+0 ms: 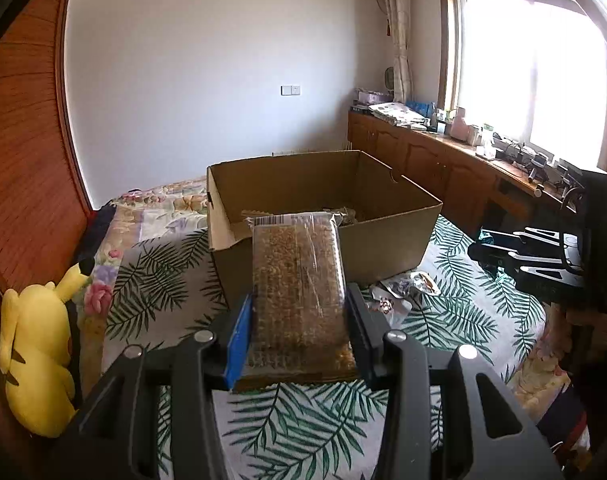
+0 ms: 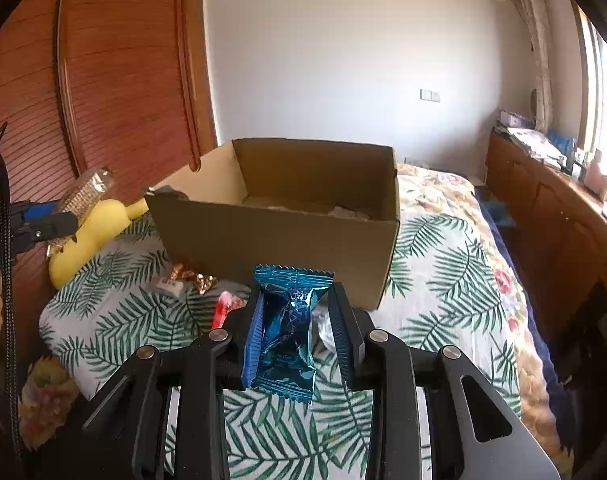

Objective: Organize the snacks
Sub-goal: 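Lift both held packets and carry them over the open box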

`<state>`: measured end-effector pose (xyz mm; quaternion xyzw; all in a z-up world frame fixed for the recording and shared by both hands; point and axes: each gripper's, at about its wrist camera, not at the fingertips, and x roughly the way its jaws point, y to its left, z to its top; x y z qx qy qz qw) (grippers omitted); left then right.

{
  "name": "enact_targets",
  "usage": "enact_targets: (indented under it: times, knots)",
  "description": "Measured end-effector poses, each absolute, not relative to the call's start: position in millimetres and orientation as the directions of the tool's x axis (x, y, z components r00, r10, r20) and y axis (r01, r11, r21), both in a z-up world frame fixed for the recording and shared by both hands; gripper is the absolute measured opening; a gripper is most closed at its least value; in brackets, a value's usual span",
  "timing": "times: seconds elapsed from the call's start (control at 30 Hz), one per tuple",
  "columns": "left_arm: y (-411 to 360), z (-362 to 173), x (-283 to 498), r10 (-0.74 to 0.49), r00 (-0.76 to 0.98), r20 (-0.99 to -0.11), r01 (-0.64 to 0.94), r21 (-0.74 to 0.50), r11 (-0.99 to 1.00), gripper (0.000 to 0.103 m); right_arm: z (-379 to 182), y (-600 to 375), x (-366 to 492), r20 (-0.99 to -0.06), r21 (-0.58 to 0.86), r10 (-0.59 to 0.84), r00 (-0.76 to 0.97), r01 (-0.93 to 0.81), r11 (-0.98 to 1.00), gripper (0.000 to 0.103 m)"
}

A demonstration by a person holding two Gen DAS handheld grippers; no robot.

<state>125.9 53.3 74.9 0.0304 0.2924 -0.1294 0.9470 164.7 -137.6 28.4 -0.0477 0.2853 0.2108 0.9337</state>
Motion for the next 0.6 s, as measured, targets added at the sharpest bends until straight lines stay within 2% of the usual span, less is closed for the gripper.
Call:
enact_targets:
  times: [0.23, 0.6]
  knots:
    - [49, 67, 162, -0.217, 0.779, -0.588, 0.251, -0.024, 0.968, 0.042, 35, -132, 178, -0.549, 0.051, 0.386, 0.741, -0.432, 0.9, 0.03]
    - [40, 61, 207, -0.155, 0.774, -0.614, 0.226, 0.04, 0.973, 0.043, 41, -116, 210, -0.563, 0.071, 0.396, 0.725, -0.435, 0.898, 0.03]
